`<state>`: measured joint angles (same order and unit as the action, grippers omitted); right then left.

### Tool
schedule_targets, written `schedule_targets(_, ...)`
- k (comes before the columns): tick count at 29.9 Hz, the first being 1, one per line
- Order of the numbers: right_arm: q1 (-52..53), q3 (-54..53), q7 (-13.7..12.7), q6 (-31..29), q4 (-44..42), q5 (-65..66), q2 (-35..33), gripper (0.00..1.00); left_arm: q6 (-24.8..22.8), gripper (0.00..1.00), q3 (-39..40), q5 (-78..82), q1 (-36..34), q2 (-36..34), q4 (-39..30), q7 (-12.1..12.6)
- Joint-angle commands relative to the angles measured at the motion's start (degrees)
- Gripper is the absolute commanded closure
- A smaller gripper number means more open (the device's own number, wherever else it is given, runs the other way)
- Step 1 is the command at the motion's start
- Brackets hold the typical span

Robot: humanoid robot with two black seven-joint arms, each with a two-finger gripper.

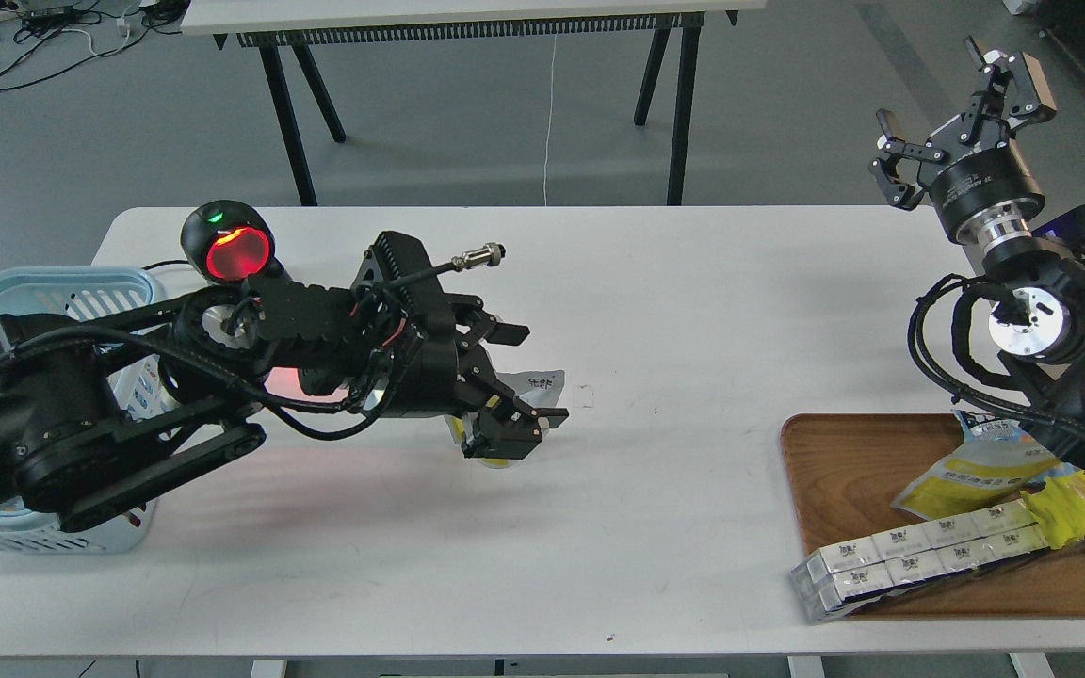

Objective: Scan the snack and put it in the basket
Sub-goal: 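Reach the left gripper to the packet and grasp it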

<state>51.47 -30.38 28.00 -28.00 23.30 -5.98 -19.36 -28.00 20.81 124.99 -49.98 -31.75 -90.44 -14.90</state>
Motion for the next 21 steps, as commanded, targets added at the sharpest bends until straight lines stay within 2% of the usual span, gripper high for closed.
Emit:
schedule_targets(1,-0.3,0.0,0.0,0.0,0.1,0.0,0.7,0.01,0.0,0.12,-0.9,0.0,0.1,2.4,3.9,-0.1)
schedule_targets(4,-0.2,0.0,0.0,0.0,0.3,0.0,0.8,0.01,0.3,0.19,-1.1,0.0,0.2,2.6,5.8,-0.1)
schedule_targets(6,-0.1,0.0,0.0,0.0,0.4,0.0,0.8,0.01,0.3,0.28,-1.9,0.0,0.2,2.3,5.9,0.0)
schedule_targets(11,0.1,0.0,0.0,0.0,0.5,0.0,1.3,0.01,0.4,0.56,-3.0,0.0,0.2,2.1,6.8,0.0)
schedule_targets(13,0.1,0.0,0.0,0.0,0.6,0.0,1.3,0.01,0.4,0.72,-3.0,0.0,0.2,2.0,7.1,-0.1)
schedule_targets(15,0.1,0.0,0.0,0.0,0.6,0.0,1.5,0.01,0.3,0.83,-3.1,0.0,0.3,1.7,7.1,-0.2)
schedule_targets(21,0.1,0.0,0.0,0.0,0.5,0.0,1.7,0.01,0.3,0.97,-2.8,0.0,0.1,1.4,7.1,-0.2)
